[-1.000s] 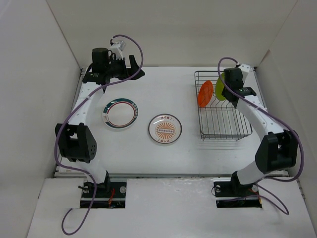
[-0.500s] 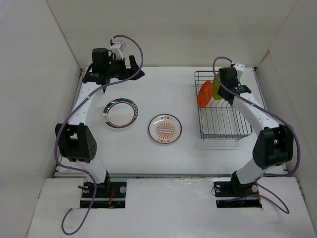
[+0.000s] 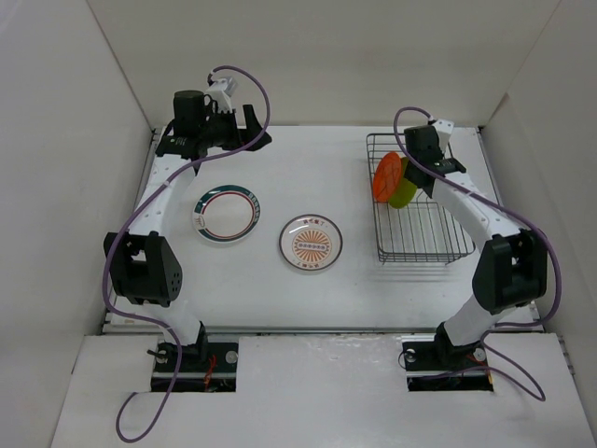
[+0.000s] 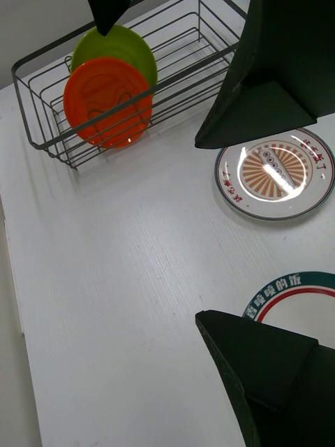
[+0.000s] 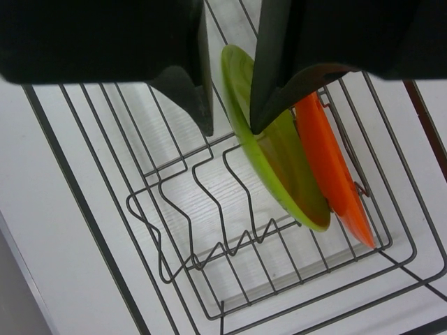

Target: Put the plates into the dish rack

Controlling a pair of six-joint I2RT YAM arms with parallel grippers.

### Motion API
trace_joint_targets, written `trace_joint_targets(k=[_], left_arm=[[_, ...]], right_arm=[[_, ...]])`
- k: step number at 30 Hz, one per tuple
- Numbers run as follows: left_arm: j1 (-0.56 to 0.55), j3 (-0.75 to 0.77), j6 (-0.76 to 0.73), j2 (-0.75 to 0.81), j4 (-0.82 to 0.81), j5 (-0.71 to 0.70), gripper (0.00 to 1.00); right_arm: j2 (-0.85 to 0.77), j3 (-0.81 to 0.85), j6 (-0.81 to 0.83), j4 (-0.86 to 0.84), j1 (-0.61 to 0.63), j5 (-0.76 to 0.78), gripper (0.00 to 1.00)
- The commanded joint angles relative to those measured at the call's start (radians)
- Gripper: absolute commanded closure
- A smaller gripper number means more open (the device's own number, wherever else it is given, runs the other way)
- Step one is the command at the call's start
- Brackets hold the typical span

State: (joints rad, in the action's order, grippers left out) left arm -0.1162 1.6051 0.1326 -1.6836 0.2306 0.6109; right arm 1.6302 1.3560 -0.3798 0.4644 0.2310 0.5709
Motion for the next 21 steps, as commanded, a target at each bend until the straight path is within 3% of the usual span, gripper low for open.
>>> trace_joint_targets(k=[1,7,21], left_arm=[[0.003,0.021,-0.025,0.065,-0.005,-0.022,0.0],[0.003,0.021,-0.059,0.065,0.016,-0.083,0.0],[0.003,0.012,-0.059,0.065,0.016,-0.083,0.0]], right_arm=[[-0.004,0.048,-0.014,-0.015,0.007,0.046,0.64],[-0.024,0.037,-0.014,-0.035,-0.002,0.055,0.62],[0.06,0.055,0.016,-0.087,-0.045,-0.006,0.64]])
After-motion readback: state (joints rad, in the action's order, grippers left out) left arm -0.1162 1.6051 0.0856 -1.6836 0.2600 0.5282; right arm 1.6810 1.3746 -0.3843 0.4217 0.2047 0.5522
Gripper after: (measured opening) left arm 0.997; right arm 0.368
